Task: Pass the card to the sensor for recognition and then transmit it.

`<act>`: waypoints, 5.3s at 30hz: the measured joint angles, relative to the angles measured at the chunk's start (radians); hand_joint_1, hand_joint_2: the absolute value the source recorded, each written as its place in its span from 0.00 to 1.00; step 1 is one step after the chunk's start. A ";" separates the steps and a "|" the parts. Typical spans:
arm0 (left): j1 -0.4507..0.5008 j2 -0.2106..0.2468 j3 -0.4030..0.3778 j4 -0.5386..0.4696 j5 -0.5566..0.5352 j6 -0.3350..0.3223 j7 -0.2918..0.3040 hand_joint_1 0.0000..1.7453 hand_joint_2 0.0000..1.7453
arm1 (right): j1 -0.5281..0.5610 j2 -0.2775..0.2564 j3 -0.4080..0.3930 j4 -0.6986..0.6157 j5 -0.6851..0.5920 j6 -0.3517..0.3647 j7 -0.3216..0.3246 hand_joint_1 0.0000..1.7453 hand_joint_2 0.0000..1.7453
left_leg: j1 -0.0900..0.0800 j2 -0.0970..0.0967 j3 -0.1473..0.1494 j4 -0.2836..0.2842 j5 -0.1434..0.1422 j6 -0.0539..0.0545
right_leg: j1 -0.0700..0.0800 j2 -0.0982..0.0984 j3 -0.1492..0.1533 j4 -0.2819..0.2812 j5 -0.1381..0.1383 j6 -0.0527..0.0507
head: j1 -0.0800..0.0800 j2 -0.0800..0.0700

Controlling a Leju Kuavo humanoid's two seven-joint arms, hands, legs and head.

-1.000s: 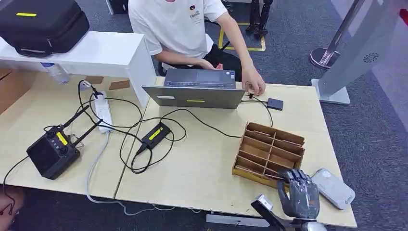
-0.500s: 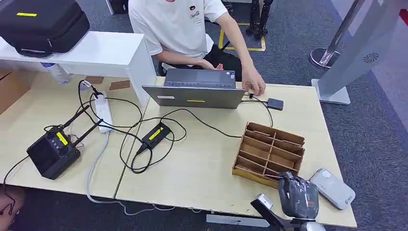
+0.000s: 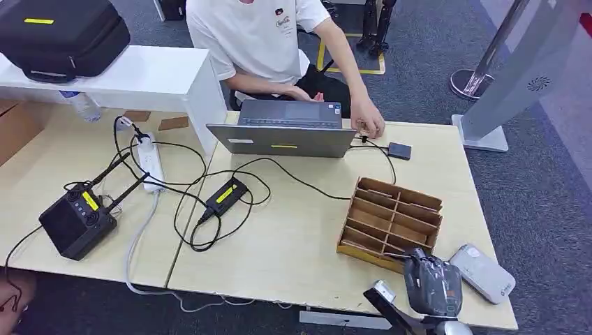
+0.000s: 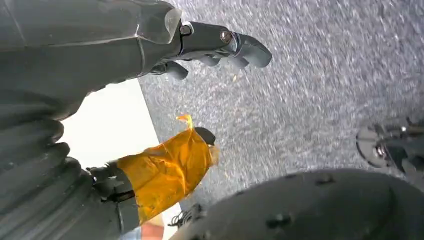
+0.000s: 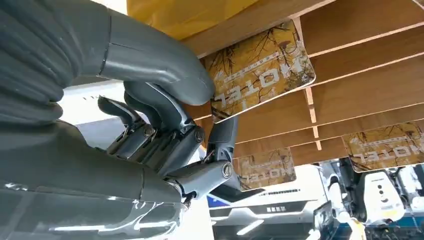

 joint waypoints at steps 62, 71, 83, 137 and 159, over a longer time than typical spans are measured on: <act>0.000 0.004 0.000 0.000 -0.001 -0.004 0.012 0.00 1.00 | -0.032 -0.096 0.070 -0.195 -0.039 0.000 0.084 1.00 1.00 | 0.000 0.000 0.000 0.000 0.000 0.000 | 0.000 0.000 0.000 0.000 0.000 0.000 | 0.000 0.000; 0.000 0.006 -0.001 0.000 -0.008 -0.009 0.007 0.00 1.00 | -0.111 -0.142 0.086 -0.205 -0.064 0.007 0.109 1.00 1.00 | 0.000 0.000 0.000 0.000 0.000 0.000 | 0.000 0.000 0.000 0.000 0.001 0.000 | 0.000 0.000; -0.001 0.017 -0.033 0.000 -0.014 -0.032 -0.015 0.00 1.00 | -0.556 -0.284 0.171 -0.136 -0.139 0.206 0.188 1.00 1.00 | -0.001 0.001 -0.002 0.000 0.006 0.001 | -0.001 0.002 -0.003 0.001 0.006 0.001 | 0.000 0.000; 0.003 0.026 -0.071 0.000 0.000 -0.032 -0.011 0.00 1.00 | -0.673 -0.573 0.275 -0.121 -0.180 0.219 0.222 1.00 1.00 | -0.001 -0.003 -0.006 0.001 0.008 0.001 | -0.001 -0.002 -0.006 0.000 0.008 0.001 | 0.000 0.000; 0.003 0.021 -0.069 0.000 0.007 -0.024 -0.011 0.00 1.00 | -0.535 -0.605 0.176 -0.248 -0.179 0.212 0.201 1.00 1.00 | -0.001 -0.003 -0.006 0.001 0.008 0.001 | -0.001 -0.002 -0.006 0.000 0.008 0.001 | 0.001 0.000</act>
